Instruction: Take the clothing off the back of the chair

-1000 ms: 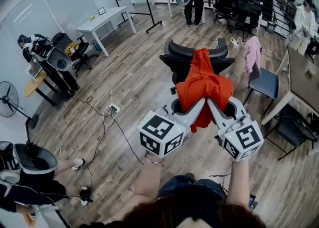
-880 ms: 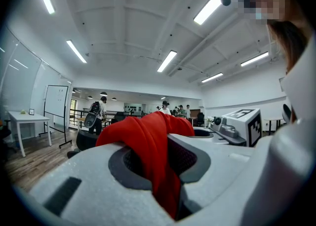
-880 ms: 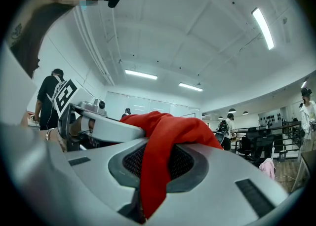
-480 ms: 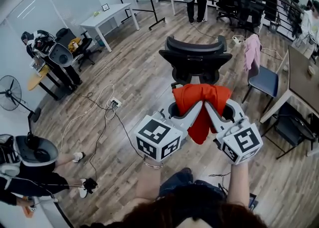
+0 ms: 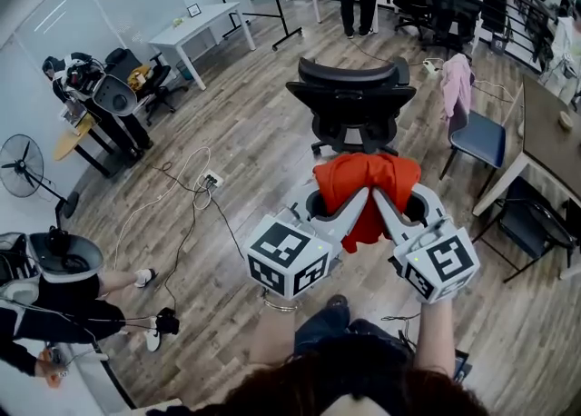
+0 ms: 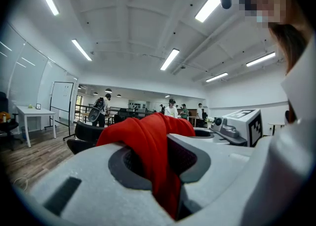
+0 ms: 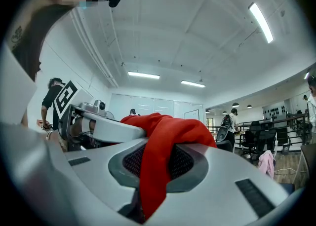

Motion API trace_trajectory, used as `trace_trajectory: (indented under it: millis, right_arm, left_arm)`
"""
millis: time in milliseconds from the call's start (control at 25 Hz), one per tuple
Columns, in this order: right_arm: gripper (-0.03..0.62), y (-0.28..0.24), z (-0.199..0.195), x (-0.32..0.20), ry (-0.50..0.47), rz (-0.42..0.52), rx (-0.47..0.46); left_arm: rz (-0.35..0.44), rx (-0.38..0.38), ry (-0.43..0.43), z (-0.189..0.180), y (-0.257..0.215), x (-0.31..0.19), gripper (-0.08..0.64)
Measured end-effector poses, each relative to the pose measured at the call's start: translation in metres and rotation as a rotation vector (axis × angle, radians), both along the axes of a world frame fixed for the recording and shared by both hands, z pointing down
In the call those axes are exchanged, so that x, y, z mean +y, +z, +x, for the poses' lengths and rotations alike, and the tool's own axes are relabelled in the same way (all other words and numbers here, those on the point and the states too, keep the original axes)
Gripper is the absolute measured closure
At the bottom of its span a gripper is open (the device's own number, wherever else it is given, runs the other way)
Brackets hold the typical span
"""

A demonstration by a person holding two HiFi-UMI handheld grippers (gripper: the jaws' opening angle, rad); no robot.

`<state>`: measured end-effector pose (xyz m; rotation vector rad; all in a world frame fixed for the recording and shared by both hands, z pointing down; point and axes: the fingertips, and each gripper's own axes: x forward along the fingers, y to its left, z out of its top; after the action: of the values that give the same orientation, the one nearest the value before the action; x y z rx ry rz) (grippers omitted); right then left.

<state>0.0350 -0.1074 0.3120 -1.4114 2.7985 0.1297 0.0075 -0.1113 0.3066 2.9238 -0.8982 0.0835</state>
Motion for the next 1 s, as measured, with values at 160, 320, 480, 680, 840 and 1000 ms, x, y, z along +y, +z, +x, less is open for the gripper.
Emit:
trace_trajectory:
  millis: [160, 320, 480, 680, 840, 1000]
  right_arm:
    - [0.523, -0.001, 0.006, 0.015, -0.013, -0.017, -0.016]
    - [0.523, -0.001, 0.010, 0.029, -0.019, -0.026, -0.025]
    - [0.522, -0.003, 0.013, 0.040, -0.030, -0.028, -0.028]
    - [0.523, -0.001, 0.017, 0.050, -0.035, -0.033, -0.034]
    - [0.522, 0.002, 0.015, 0.055, -0.052, -0.041, -0.032]
    - [0.523, 0.000, 0.016, 0.059, -0.068, -0.049, -0.032]
  left_arm:
    - [-0.007, -0.003, -0.005, 0.006, -0.001, 0.016, 0.465]
    - [-0.016, 0.005, -0.014, 0.009, -0.002, 0.029, 0.465]
    - [-0.019, 0.012, -0.026, 0.012, -0.003, 0.041, 0.465]
    - [-0.025, 0.023, -0.041, 0.016, 0.000, 0.052, 0.465]
    - [-0.032, 0.026, -0.051, 0.014, 0.003, 0.058, 0.465]
    - [-0.034, 0.016, -0.056, 0.014, 0.001, 0.063, 0.463]
